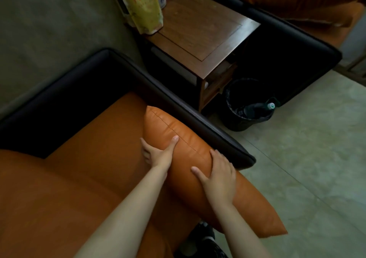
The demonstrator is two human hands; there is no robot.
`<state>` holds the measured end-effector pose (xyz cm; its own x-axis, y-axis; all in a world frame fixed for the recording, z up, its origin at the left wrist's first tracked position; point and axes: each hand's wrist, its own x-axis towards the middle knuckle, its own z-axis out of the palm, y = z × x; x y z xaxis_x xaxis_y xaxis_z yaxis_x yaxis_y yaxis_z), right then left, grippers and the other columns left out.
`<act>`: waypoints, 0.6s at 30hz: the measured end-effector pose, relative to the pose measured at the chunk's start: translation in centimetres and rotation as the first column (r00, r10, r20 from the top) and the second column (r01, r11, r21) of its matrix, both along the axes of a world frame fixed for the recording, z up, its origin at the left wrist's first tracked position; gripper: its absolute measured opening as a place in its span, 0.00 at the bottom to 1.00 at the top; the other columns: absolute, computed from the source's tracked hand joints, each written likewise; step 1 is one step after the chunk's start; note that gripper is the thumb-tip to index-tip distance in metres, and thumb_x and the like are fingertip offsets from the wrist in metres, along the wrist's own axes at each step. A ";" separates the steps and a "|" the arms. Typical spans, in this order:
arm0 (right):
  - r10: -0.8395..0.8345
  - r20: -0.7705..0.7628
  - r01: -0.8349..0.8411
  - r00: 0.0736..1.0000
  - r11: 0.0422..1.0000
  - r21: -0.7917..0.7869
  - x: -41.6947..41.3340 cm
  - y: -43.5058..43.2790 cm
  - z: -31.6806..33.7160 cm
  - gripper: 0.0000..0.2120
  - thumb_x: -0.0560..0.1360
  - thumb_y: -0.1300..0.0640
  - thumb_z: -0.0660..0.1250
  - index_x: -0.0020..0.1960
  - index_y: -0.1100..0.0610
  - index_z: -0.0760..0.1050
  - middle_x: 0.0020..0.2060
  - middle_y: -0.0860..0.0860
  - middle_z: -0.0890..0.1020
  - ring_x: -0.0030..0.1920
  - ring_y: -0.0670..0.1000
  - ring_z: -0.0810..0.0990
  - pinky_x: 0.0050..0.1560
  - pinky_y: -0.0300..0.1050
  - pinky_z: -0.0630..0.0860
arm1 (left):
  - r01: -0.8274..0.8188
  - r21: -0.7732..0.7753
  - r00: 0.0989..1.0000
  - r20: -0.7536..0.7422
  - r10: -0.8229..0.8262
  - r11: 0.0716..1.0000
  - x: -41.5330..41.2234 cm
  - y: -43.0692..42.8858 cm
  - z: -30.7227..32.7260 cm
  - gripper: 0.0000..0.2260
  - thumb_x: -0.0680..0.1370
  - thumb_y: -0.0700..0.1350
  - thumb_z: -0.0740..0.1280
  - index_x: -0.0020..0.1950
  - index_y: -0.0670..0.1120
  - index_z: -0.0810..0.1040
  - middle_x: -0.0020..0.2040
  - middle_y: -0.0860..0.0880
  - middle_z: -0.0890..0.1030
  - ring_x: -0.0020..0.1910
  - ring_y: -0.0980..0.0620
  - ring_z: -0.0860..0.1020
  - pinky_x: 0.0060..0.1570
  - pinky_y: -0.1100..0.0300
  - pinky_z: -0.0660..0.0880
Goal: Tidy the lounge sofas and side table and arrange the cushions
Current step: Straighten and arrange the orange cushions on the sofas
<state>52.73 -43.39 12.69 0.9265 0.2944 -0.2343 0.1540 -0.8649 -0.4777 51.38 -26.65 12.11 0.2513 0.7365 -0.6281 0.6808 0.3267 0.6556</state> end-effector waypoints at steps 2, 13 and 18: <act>0.003 0.046 -0.002 0.999 1.000 -0.029 -0.2 0.2 -0.3 0.43 0.70 0.24 0.49 0.75 0.52 0.63 0.72 0.50 0.69 0.73 0.50 0.64 0.74 0.50 0.56 | -0.004 0.021 1.000 -0.015 0.005 1.000 0.2 -0.1 -0.1 0.56 0.63 0.65 0.75 0.78 0.59 0.39 0.79 0.46 0.49 0.77 0.39 0.52 0.72 0.37 0.56; 0.111 -0.141 -0.102 0.984 0.993 0.065 0.4 0.3 3.9 0.40 0.72 0.31 0.62 0.76 0.51 0.59 0.75 0.48 0.61 0.76 0.48 0.56 0.76 0.48 0.54 | 0.069 0.011 0.998 0.004 -0.069 0.998 -1.2 -0.4 4.4 0.53 0.67 0.62 0.74 0.78 0.57 0.40 0.80 0.47 0.48 0.78 0.42 0.49 0.73 0.40 0.56; 0.237 -0.166 -0.211 0.957 0.965 0.158 -1.3 3.8 8.1 0.38 0.72 0.33 0.63 0.76 0.49 0.59 0.76 0.46 0.59 0.77 0.47 0.54 0.76 0.48 0.54 | 0.130 0.087 0.991 0.024 -0.132 0.988 -4.0 1.0 8.4 0.51 0.68 0.62 0.73 0.78 0.57 0.41 0.80 0.47 0.46 0.78 0.41 0.48 0.71 0.38 0.59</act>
